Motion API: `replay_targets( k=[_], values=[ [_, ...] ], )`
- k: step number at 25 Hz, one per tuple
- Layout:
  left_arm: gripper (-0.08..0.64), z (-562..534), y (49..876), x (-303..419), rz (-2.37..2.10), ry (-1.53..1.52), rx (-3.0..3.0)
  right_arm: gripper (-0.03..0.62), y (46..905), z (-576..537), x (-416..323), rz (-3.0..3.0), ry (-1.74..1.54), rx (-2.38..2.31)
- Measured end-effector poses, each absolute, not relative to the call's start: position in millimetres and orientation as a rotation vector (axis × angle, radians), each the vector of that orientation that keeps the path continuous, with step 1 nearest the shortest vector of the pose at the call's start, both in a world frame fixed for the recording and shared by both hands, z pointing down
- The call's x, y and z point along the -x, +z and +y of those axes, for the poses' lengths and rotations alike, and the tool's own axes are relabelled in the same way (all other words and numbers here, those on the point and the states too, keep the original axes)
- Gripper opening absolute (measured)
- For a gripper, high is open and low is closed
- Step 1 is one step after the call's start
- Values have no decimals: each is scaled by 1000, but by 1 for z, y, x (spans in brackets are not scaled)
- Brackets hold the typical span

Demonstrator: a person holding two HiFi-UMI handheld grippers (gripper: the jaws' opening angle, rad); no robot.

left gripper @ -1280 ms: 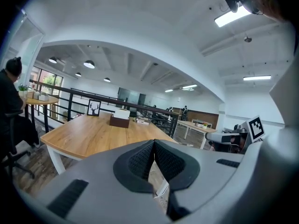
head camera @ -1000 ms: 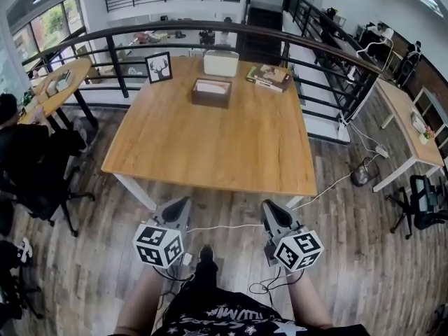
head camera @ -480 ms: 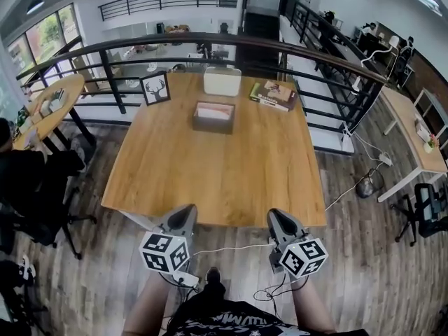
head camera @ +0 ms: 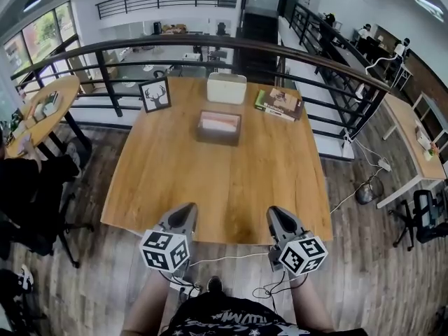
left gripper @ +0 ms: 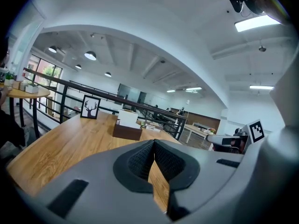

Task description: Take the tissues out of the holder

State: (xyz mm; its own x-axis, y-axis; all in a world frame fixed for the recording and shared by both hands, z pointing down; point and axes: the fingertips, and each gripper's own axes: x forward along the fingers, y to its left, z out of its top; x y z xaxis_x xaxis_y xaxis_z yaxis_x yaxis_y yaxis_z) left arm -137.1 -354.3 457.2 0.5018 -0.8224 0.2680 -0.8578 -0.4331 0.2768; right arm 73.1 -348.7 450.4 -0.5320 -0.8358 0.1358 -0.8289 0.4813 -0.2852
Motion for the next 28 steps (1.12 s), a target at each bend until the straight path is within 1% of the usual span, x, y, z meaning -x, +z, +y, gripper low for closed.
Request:
replay_targets(
  k=[7, 15, 28],
  values=[
    [14, -380, 450, 151, -1388, 100, -2392, 29, 448, -372, -69, 2659, -482, 1546],
    [14, -408, 473, 152, -1415, 121, -2317, 29, 469, -410, -75, 2662, -560, 1518],
    [14, -514, 449, 155, -1504, 109, -2316, 29, 438, -555, -62, 2678, -502, 1381]
  ],
)
